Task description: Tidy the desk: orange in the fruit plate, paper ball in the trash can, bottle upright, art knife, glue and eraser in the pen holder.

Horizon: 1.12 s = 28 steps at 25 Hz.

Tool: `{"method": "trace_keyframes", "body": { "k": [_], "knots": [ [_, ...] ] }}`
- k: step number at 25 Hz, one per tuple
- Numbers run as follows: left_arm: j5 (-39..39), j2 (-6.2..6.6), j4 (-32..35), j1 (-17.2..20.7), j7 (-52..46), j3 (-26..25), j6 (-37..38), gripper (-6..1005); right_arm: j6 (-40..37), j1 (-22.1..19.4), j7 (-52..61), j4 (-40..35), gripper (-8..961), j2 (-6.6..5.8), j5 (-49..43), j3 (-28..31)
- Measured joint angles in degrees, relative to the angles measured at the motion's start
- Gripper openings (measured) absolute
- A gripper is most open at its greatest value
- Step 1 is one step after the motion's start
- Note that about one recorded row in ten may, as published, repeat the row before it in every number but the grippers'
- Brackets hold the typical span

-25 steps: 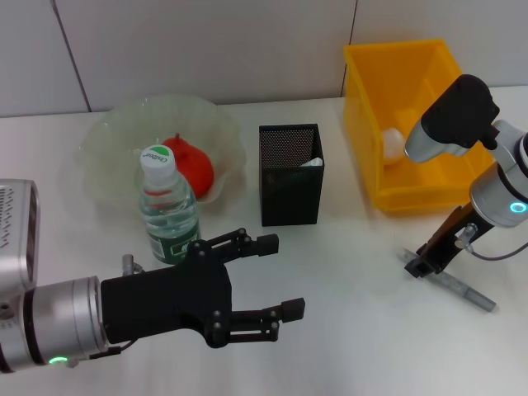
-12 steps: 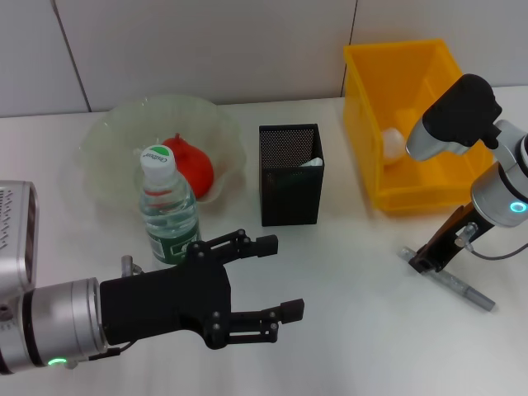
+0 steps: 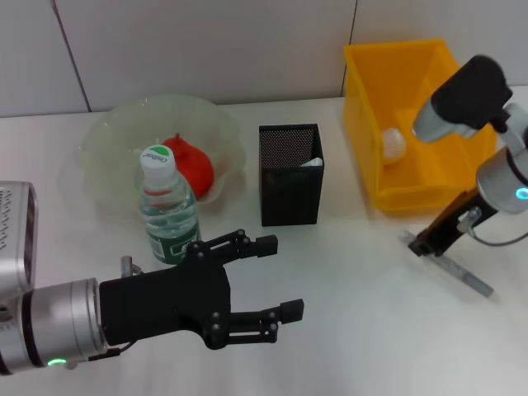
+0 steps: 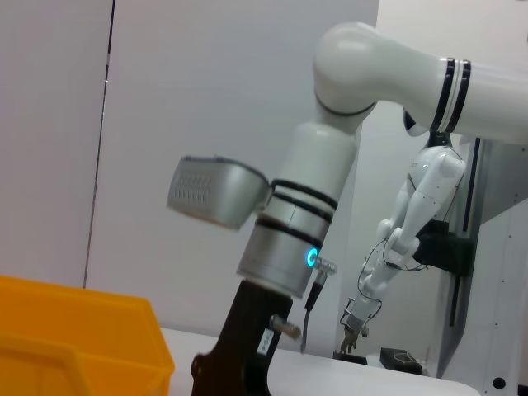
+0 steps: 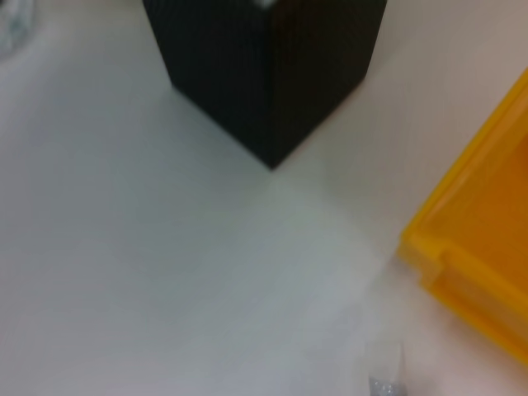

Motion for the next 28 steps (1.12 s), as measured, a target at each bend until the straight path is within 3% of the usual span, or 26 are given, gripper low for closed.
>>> {"method": "trace_keyframes", "body": {
  "k": [10,17,28],
  "knots": [
    [0.00,0.00,-0.11,0.00,0.00,0.00,0.00,870,-4.34,-4.01,1.30,14.12,138,0.28,7.64,-0.12],
    [0.00,0.00,-0.11,-0.01,-0.01,-0.01,-0.01,869,-4.69,-8.14,2.57,28.28,137,0.39,11.75,0.47],
    [-1.38,0.00,-0.11,0.13,0.26,1.44,-0.03,870,-1.05,-13.82,0.21,35.75,137,0.17,24.39,2.85]
  ]
}}
